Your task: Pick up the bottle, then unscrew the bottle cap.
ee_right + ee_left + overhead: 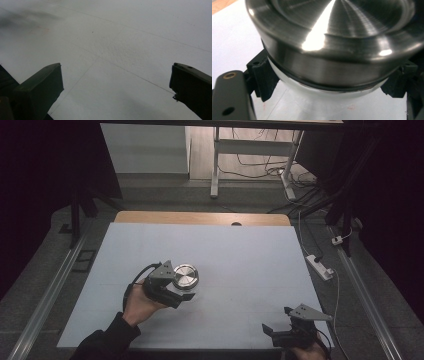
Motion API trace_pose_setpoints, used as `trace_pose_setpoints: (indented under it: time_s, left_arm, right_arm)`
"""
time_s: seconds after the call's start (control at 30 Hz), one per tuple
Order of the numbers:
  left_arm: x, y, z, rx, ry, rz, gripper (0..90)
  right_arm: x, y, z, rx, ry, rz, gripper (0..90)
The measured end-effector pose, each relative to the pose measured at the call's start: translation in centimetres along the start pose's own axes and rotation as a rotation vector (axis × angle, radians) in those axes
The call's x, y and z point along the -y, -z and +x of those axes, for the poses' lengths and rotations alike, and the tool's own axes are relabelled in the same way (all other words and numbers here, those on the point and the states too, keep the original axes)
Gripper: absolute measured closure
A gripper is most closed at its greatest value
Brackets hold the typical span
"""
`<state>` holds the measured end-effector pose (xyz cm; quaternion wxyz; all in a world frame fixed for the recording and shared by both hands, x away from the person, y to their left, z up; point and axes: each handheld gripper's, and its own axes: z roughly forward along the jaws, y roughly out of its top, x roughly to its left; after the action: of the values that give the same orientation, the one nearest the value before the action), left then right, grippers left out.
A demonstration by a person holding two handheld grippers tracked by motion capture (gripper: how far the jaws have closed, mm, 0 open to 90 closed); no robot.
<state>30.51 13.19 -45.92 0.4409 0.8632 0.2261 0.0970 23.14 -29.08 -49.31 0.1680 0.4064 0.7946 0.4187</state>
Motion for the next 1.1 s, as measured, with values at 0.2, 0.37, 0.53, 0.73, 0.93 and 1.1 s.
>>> trace_pose_setpoints:
  time_s: [0.2,0.37,0.53,0.73,0.93,1.1]
  left_arm:
    - [-0.3,-0.6,-0.6,0.015,-0.006,-0.006,15.5]
    - [-0.4,-1.1,-1.0,0.021,-0.022,-0.001,15.6]
    - [-0.4,-1.0,-1.0,0.025,-0.016,-0.012,15.6]
    - [-0.2,-1.1,-1.0,0.032,-0.012,-0.018,15.6]
    - [-0.1,-1.3,-1.2,0.040,-0.013,-0.017,15.5]
    - [0.0,-1.4,-1.2,0.040,-0.013,-0.016,15.6]
  right_arm:
    - [0.0,0.0,0.0,-0.001,0.005,0.001,0.0]
    - [0.0,0.0,0.1,0.006,0.005,0.009,0.0]
    - [0.0,0.0,0.1,0.003,0.002,0.005,0.0]
    - [0.0,0.1,0.0,-0.001,-0.001,0.001,0.0]
    - [-0.4,0.2,0.3,-0.023,-0.001,-0.026,0.0]
    - [-0.8,0.3,0.5,-0.030,0.003,-0.053,0.0]
